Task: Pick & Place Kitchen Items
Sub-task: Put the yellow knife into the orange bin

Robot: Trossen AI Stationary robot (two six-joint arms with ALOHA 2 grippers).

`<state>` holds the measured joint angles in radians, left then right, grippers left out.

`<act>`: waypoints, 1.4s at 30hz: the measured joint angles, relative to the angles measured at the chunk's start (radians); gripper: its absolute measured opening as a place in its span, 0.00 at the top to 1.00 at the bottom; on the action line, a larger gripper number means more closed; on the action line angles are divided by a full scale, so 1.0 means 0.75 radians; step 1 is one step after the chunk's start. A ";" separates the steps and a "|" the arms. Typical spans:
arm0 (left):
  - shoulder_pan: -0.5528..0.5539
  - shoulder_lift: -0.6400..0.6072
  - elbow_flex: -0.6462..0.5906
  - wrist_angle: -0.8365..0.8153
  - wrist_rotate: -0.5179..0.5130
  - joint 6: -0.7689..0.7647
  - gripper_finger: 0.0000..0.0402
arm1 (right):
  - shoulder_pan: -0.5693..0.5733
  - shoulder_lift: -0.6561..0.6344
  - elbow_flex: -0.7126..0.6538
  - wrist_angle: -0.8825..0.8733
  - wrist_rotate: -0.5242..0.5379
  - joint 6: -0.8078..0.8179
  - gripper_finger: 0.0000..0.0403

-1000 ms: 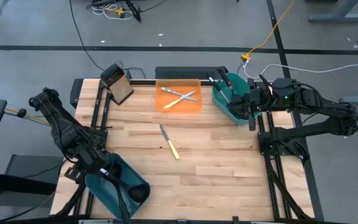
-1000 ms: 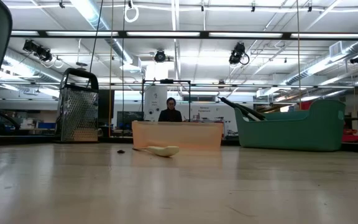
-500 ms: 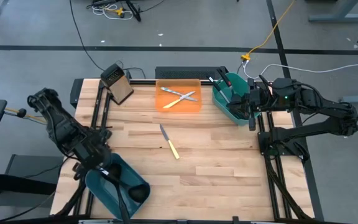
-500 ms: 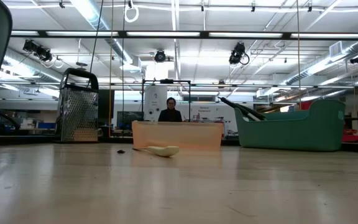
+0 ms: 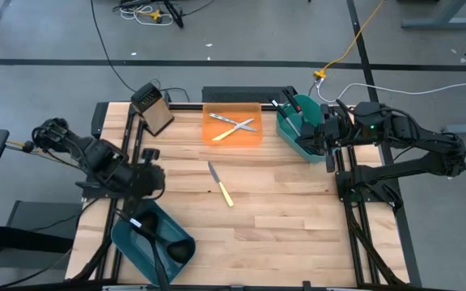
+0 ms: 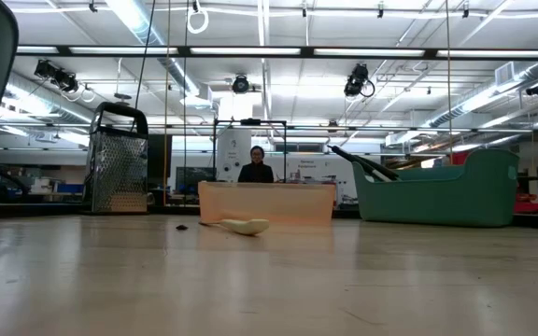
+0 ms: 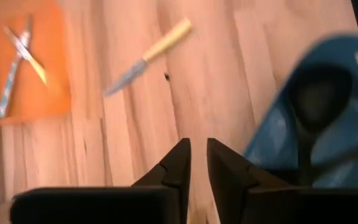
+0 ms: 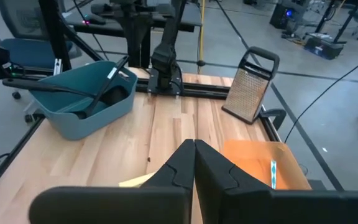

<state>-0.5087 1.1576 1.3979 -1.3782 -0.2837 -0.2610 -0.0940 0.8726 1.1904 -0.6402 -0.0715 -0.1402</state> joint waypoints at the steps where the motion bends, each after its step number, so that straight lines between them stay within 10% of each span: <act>1: 0.031 0.000 0.000 0.030 -0.004 0.011 0.87 | 0.000 0.000 0.000 -0.008 0.000 0.000 0.97; 18: 0.526 0.000 0.000 0.693 -0.020 0.195 0.98 | -0.001 0.000 0.000 -0.014 0.004 0.000 0.97; 42: 0.568 0.085 0.000 0.819 0.013 -0.010 0.99 | -0.001 0.001 0.000 -0.045 0.004 0.071 0.97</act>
<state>-0.0830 1.2211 1.3979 -0.7642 -0.2743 -0.2683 -0.0944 0.8730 1.1904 -0.6739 -0.0685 -0.0869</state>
